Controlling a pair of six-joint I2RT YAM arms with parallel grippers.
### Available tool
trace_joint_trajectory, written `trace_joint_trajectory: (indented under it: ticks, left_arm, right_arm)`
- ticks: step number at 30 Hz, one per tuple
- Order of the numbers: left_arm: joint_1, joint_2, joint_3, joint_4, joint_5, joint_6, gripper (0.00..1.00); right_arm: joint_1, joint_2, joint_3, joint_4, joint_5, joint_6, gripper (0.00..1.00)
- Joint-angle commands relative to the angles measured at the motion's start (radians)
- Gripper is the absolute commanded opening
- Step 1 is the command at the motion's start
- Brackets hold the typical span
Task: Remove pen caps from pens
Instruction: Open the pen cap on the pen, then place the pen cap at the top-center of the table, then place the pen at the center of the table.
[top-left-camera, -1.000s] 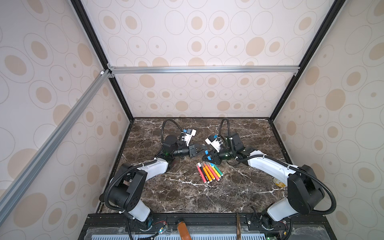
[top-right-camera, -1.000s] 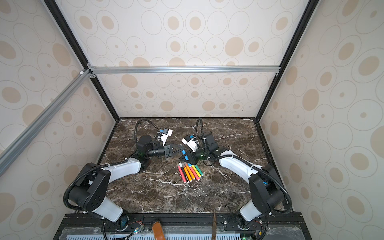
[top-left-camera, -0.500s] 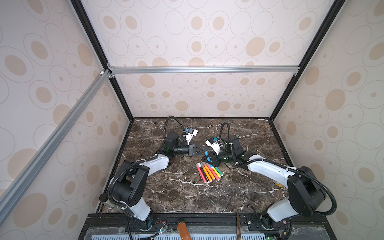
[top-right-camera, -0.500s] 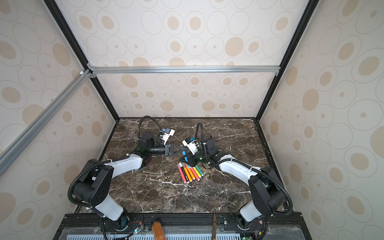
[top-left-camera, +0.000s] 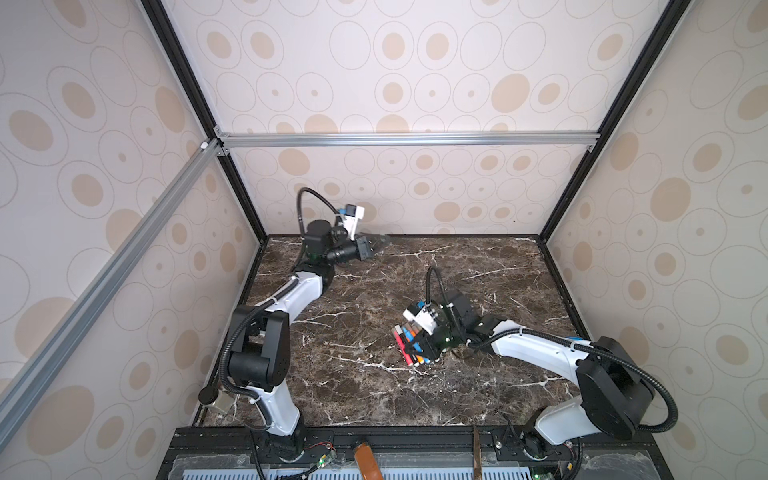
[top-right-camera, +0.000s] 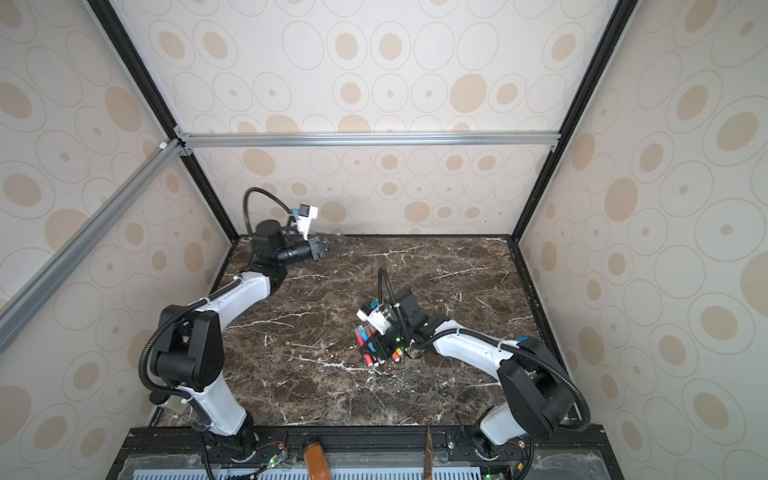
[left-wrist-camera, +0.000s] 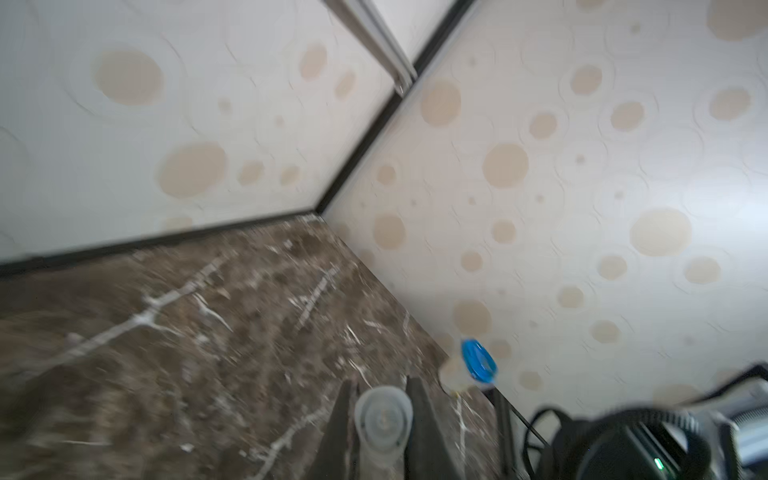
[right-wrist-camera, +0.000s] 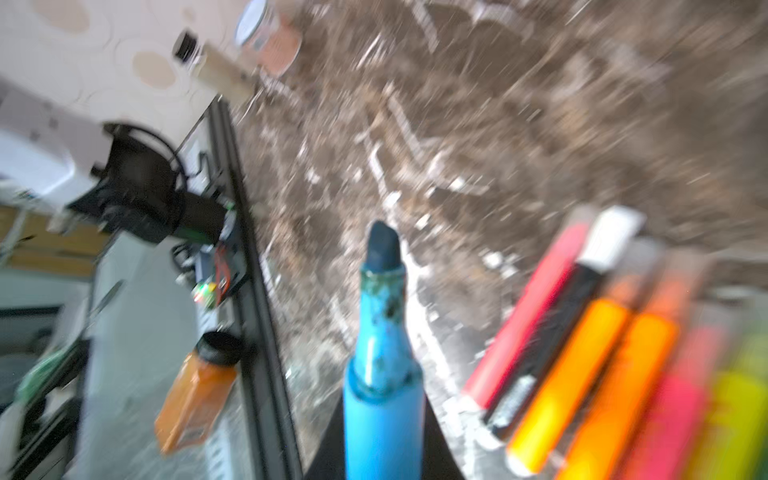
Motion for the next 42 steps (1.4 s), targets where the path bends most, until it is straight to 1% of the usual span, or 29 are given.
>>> trace_joint_trajectory:
  ticks: [1, 4, 7, 10, 12, 14, 15, 18, 20, 22, 24, 26, 29, 34, 36, 39, 42]
  left_arm:
    - [-0.009, -0.038, 0.031, 0.055, -0.074, -0.011, 0.0]
    - [-0.008, -0.062, 0.027, -0.008, -0.094, 0.041, 0.0]
    - [0.001, -0.079, 0.013, -0.103, -0.145, 0.104, 0.0]
    - [0.013, -0.079, 0.007, -0.217, -0.209, 0.154, 0.0]
    - [0.02, -0.057, 0.033, -0.367, -0.284, 0.195, 0.0]
    - [0.03, -0.001, 0.087, -0.527, -0.345, 0.239, 0.0]
    - [0.036, 0.025, 0.098, -0.562, -0.36, 0.239, 0.0]
    - [0.048, 0.114, 0.141, -0.662, -0.412, 0.253, 0.0]
    - [0.048, 0.186, 0.199, -0.761, -0.468, 0.282, 0.0]
    - [0.048, 0.239, 0.241, -0.825, -0.523, 0.301, 0.0]
    - [0.048, 0.279, 0.27, -0.872, -0.583, 0.316, 0.0]
    - [0.047, 0.308, 0.281, -0.9, -0.625, 0.326, 0.0]
    - [0.046, 0.343, 0.294, -0.92, -0.644, 0.329, 0.0]
    - [0.045, 0.375, 0.316, -0.951, -0.657, 0.341, 0.0]
    - [0.045, 0.376, 0.316, -0.96, -0.656, 0.347, 0.02]
    - [0.044, 0.362, 0.289, -0.957, -0.646, 0.35, 0.07]
    - [0.045, 0.33, 0.219, -0.935, -0.617, 0.35, 0.1]
  right_arm:
    - [-0.013, -0.012, -0.016, 0.032, -0.139, 0.028, 0.0]
    - [-0.014, -0.013, 0.005, 0.016, -0.095, 0.022, 0.0]
    - [-0.037, -0.026, 0.016, 0.025, -0.087, 0.031, 0.0]
    - [-0.06, -0.038, 0.06, -0.052, -0.019, 0.002, 0.0]
    - [-0.088, -0.05, 0.076, -0.097, 0.08, 0.007, 0.0]
    - [-0.144, -0.049, 0.103, -0.149, 0.187, 0.008, 0.0]
    - [-0.16, -0.046, 0.118, -0.179, 0.235, -0.006, 0.0]
    - [-0.187, -0.004, 0.185, -0.283, 0.427, -0.04, 0.0]
    - [-0.197, 0.045, 0.25, -0.369, 0.556, -0.061, 0.0]
    - [-0.205, 0.085, 0.287, -0.409, 0.666, -0.068, 0.0]
    - [-0.227, 0.124, 0.317, -0.442, 0.714, -0.071, 0.0]
    - [-0.237, 0.177, 0.346, -0.48, 0.805, -0.075, 0.0]
    - [-0.253, 0.245, 0.372, -0.501, 0.865, -0.083, 0.0]
    - [-0.283, 0.289, 0.378, -0.475, 0.844, -0.087, 0.0]
    - [-0.287, 0.299, 0.383, -0.473, 0.84, -0.088, 0.0]
    - [-0.289, 0.318, 0.392, -0.471, 0.852, -0.095, 0.0]
    - [-0.291, 0.341, 0.402, -0.471, 0.858, -0.109, 0.0]
